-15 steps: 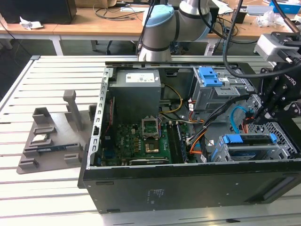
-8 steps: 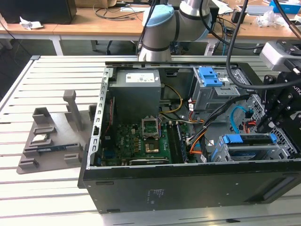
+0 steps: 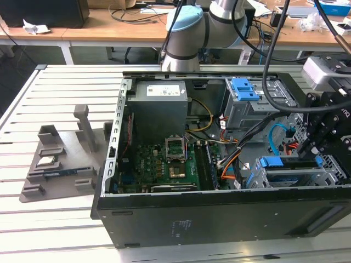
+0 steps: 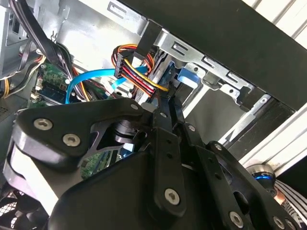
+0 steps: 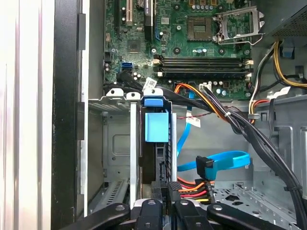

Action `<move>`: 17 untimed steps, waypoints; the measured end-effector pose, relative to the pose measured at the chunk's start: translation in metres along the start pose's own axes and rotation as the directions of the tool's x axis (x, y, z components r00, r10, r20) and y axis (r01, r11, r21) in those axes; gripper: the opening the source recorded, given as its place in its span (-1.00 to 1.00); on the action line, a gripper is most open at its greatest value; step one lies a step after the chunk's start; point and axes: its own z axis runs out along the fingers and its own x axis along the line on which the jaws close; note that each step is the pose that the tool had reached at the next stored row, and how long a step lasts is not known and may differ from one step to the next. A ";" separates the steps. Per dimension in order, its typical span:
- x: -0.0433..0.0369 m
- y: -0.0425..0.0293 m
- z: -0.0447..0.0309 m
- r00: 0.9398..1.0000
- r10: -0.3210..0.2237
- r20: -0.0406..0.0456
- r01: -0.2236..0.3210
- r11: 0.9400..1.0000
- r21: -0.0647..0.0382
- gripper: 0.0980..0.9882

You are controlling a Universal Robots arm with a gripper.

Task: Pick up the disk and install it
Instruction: 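Insert the first disk wire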

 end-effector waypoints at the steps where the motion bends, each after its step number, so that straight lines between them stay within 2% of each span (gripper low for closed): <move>1: -0.0001 0.0014 0.0001 1.000 0.000 0.000 0.000 1.000 0.000 -0.84; 4: -0.0007 0.0023 0.0004 1.000 -0.001 0.013 0.001 1.000 0.000 -0.84; 17: 0.0005 -0.0003 0.0017 1.000 -0.001 0.013 0.001 1.000 0.000 -0.84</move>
